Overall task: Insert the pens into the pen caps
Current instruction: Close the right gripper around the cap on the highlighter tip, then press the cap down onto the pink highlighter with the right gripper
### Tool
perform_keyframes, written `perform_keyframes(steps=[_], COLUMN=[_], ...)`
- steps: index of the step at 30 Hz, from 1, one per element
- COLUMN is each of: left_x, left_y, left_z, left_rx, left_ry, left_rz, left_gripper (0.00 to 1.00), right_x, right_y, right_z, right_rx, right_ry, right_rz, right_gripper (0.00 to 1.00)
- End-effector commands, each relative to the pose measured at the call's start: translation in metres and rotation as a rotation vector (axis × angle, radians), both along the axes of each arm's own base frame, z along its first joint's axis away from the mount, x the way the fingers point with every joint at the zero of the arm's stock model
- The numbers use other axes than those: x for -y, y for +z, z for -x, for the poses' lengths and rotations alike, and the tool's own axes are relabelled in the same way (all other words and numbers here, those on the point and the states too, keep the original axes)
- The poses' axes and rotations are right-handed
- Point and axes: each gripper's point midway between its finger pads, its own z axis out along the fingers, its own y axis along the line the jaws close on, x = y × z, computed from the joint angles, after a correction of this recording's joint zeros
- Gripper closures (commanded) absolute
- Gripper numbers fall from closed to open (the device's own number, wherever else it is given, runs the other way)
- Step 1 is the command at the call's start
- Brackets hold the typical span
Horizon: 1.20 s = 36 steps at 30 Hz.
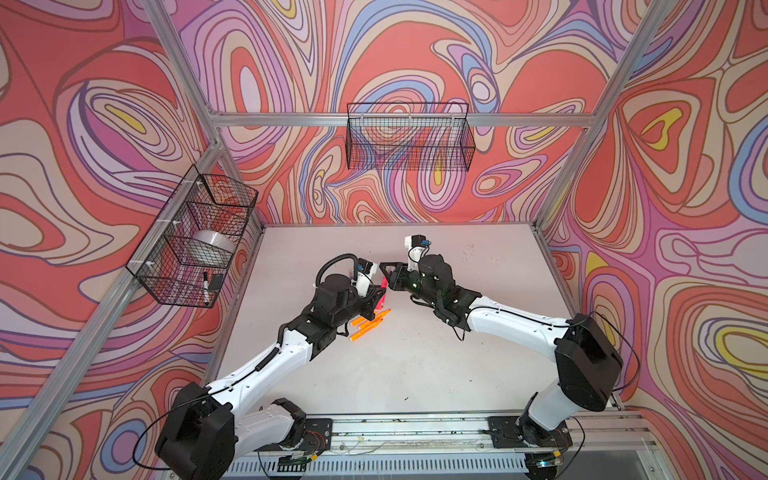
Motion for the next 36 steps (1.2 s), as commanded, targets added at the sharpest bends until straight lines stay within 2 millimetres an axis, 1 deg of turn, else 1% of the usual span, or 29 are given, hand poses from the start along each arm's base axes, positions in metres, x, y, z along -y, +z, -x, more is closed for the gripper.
perform_keyframes(steps=[1,7,10,11,14,18,21,23,26,29,30,32,34,36], left_x=[0.002,-0.002,-0.001,0.0,0.002,0.004,0.004,0.004,0.005,0.004,0.004,0.004,0.005,0.005], left_y=[0.02,0.025,0.027,0.028,0.03,0.031,0.031,0.031,0.031,0.03,0.029,0.029,0.026,0.026], left_z=[0.0,-0.004,-0.003,-0.003,0.0,0.001,0.002,0.002,0.003,0.003,0.003,0.002,0.002,0.0], left_rx=[0.067,0.068,0.067,0.066,0.07,0.072,0.076,0.077,0.076,0.075,0.074,0.074,0.069,0.067], left_ry=[0.001,0.034,0.029,0.024,0.005,-0.009,-0.012,-0.014,-0.019,-0.017,-0.015,-0.016,-0.018,-0.016], left_rz=[0.046,0.051,0.051,0.051,0.059,0.066,0.07,0.069,0.065,0.06,0.061,0.062,0.06,0.058], left_gripper=[1.0,1.0,1.0,1.0,1.0,1.0,1.0,1.0,1.0,1.0,0.97,0.82,0.69,0.65], right_x=[-0.002,-0.007,-0.003,-0.003,-0.003,-0.005,-0.004,-0.004,-0.005,-0.006,-0.007,-0.007,-0.01,-0.013], right_y=[-0.013,-0.007,-0.009,-0.01,-0.01,-0.009,-0.009,-0.009,-0.01,-0.009,-0.008,-0.008,-0.005,-0.004], right_z=[0.009,0.022,0.023,0.023,0.025,0.027,0.026,0.025,0.025,0.025,0.026,0.026,0.029,0.031], right_rx=[-0.005,0.034,0.043,0.045,0.051,0.058,0.061,0.061,0.059,0.059,0.058,0.056,0.059,0.061], right_ry=[0.021,0.042,0.029,0.03,0.038,0.043,0.037,0.036,0.036,0.04,0.042,0.044,0.054,0.064], right_rz=[0.031,0.041,0.061,0.065,0.072,0.08,0.083,0.084,0.084,0.077,0.074,0.069,0.064,0.061], right_gripper=[0.85,0.85,0.8,0.77,0.72,0.68,0.68,0.7,0.83,0.88,0.89,0.89,0.9,0.9])
